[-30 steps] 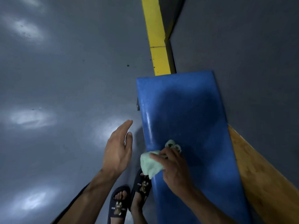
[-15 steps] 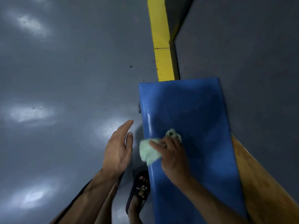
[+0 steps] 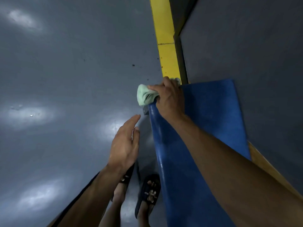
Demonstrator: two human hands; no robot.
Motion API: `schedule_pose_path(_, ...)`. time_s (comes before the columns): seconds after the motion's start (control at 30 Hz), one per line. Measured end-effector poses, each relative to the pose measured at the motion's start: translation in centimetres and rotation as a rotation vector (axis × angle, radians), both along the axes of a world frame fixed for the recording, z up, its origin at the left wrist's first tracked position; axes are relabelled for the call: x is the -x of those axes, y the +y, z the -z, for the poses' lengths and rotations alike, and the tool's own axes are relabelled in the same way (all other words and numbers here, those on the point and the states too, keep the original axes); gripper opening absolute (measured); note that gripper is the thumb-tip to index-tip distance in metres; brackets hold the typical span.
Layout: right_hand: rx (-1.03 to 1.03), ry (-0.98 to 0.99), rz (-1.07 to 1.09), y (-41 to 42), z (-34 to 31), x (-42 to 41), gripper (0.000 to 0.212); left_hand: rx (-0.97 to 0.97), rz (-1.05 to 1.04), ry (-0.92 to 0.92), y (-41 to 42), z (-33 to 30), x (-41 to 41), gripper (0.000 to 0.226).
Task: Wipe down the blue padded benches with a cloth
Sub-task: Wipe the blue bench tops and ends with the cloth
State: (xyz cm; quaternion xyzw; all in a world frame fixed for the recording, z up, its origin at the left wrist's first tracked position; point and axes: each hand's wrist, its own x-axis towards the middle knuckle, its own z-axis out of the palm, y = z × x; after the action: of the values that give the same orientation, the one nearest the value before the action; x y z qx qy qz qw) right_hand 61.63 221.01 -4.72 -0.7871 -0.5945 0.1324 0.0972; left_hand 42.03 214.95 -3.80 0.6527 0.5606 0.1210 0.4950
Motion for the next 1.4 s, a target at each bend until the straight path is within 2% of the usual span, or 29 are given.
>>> schedule_pose_path(0.1,-0.032,0.036,-0.04,-5.0,-0.7,1.0,0.047,-0.002,-0.027,-0.014,0.8,0.0,-0.9,0.039)
schedule_pose_path(0.23,0.042,0.042,-0.147,-11.3,-0.8,1.8,0.052,0.018,0.017,-0.023,1.3,-0.1,-1.3,0.04)
schedule_pose_path(0.4,0.001,0.05,-0.164,-4.1,0.7,0.2,0.036,-0.032,0.006,-0.055,2.8,0.4,-1.6,0.04)
schedule_pose_path(0.53,-0.034,0.046,-0.055,0.2,1.1,-0.5,0.04,0.052,-0.032,-0.031,3.4,0.8,-1.7,0.044)
schedule_pose_path(0.63,-0.059,0.055,0.036,0.9,1.1,-1.1,0.053,0.076,-0.02,-0.044,3.4,0.7,-2.1,0.046)
schedule_pose_path(0.7,-0.05,0.077,0.01,-0.9,0.6,-0.6,0.047,0.065,-0.028,-0.059,3.1,0.7,-2.4,0.044)
schedule_pose_path(0.83,-0.033,0.131,0.013,-9.7,-0.3,1.0,0.053,0.065,-0.027,-0.091,1.8,0.7,-2.5,0.025)
schedule_pose_path(0.97,0.001,0.153,-0.003,-18.6,-1.2,2.9,0.066,0.087,-0.014,-0.077,0.2,0.7,-2.3,0.051)
schedule_pose_path(1.03,0.018,0.155,-0.014,-18.1,-1.2,2.8,0.061,0.079,-0.002,-0.081,-0.2,0.5,-2.5,0.052)
schedule_pose_path(1.2,-0.047,0.111,0.016,-8.8,-0.4,1.1,0.032,-0.002,-0.01,-0.126,-1.0,0.3,-3.3,0.043)
schedule_pose_path(1.3,-0.103,0.135,0.063,-7.7,-0.5,1.5,0.039,-0.084,-0.03,-0.116,-1.4,0.3,-3.2,0.044)
schedule_pose_path(1.4,-0.137,0.19,0.101,-11.9,-1.0,3.0,0.046,-0.094,-0.032,-0.118,-2.5,0.0,-2.8,0.046)
